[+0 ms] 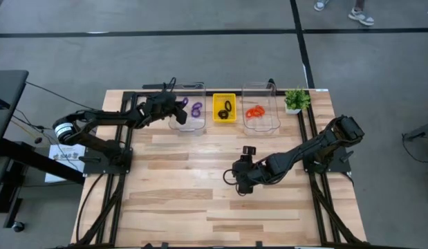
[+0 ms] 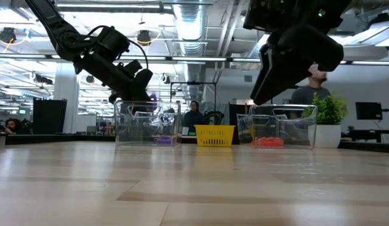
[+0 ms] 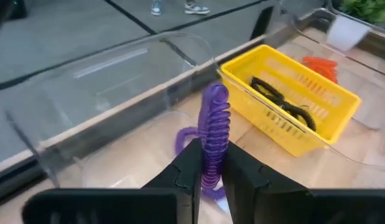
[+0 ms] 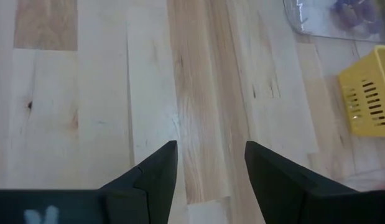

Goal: Sort spring keychains
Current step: Put the purple spring keychain into the left transparent bin, then return to Home Position

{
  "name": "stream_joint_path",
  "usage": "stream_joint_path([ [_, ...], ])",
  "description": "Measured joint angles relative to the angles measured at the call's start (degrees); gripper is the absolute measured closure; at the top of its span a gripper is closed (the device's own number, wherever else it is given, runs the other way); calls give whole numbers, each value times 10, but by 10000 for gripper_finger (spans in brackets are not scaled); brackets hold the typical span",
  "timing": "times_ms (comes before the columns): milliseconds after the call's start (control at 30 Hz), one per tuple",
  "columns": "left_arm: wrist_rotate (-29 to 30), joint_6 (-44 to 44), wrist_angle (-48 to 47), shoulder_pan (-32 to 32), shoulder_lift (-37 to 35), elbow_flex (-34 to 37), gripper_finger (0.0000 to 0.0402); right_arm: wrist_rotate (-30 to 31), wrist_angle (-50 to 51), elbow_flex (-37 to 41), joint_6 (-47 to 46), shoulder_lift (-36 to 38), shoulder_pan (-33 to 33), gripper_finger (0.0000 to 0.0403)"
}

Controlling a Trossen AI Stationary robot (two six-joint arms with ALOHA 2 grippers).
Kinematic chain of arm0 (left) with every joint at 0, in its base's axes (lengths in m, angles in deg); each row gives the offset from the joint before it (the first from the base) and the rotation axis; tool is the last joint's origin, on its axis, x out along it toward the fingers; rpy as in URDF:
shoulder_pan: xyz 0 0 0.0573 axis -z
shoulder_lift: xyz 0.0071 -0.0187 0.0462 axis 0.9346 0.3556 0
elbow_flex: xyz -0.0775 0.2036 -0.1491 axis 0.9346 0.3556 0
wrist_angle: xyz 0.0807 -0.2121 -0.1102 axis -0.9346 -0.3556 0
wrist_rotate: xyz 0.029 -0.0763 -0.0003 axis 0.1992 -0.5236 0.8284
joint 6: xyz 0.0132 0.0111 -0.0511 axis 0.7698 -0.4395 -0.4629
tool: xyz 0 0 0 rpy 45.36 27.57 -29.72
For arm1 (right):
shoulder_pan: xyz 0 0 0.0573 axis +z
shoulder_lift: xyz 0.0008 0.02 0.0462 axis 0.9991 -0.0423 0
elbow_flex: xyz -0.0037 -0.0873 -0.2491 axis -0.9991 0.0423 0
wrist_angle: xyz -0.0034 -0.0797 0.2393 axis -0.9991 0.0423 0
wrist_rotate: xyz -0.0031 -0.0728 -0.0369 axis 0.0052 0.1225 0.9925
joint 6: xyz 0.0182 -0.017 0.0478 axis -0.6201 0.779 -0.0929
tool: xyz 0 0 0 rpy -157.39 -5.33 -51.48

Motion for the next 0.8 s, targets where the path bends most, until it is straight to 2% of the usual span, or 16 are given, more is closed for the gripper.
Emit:
stream_joint_path([
  [200,-61,-3,-2,0,0,0,350,0,0,0,0,0,0,221],
  [367,-61,-3,-4,0,0,0,342,0,0,0,0,0,0,218],
  [800,-61,1,1,0,0,-1,281,0,0,0,0,0,0,222],
])
